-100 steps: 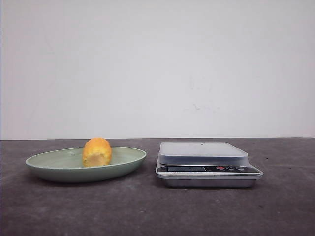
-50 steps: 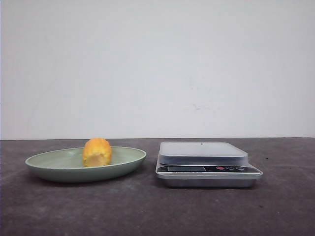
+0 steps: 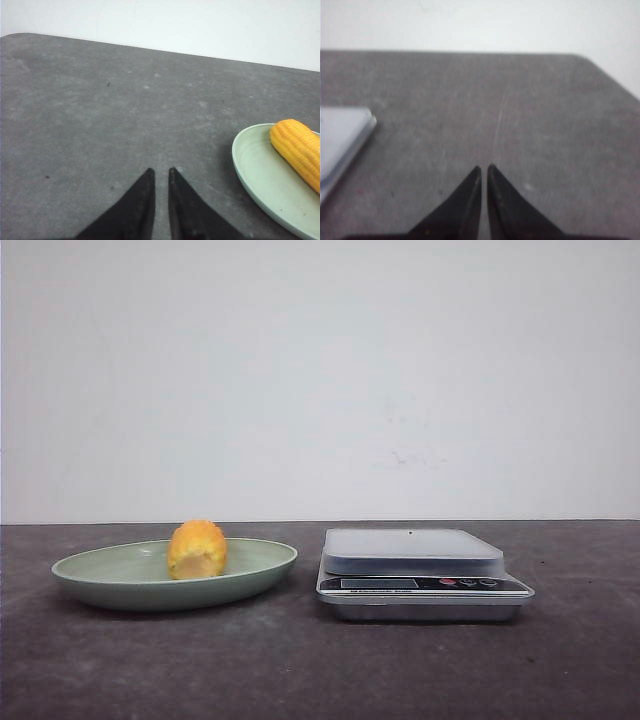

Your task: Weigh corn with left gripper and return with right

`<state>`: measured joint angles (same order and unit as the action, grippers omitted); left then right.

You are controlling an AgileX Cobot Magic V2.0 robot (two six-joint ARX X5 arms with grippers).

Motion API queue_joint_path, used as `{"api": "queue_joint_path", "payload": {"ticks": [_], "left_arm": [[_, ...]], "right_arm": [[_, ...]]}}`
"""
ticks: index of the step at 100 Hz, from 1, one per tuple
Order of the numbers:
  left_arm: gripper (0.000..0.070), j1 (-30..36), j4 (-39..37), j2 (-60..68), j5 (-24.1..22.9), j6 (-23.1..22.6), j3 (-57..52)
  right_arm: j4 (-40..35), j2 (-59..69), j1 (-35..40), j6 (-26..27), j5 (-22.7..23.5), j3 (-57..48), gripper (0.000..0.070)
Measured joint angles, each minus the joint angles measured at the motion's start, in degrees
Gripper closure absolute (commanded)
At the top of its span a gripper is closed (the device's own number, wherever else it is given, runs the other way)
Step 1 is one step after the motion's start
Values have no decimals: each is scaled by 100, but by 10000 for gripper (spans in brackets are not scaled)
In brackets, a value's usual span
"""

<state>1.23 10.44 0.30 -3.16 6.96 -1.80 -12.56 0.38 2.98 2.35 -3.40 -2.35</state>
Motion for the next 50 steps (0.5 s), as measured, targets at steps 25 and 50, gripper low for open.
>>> {"api": "queue_joint_path", "payload": {"ticks": [25, 50], "left_arm": [[700, 0, 0, 0, 0, 2, 0], [700, 0, 0, 0, 0, 2, 0]], "right_arm": [[286, -4, 0, 26, 39, 140, 685], [295, -4, 0, 28, 37, 140, 685]]}}
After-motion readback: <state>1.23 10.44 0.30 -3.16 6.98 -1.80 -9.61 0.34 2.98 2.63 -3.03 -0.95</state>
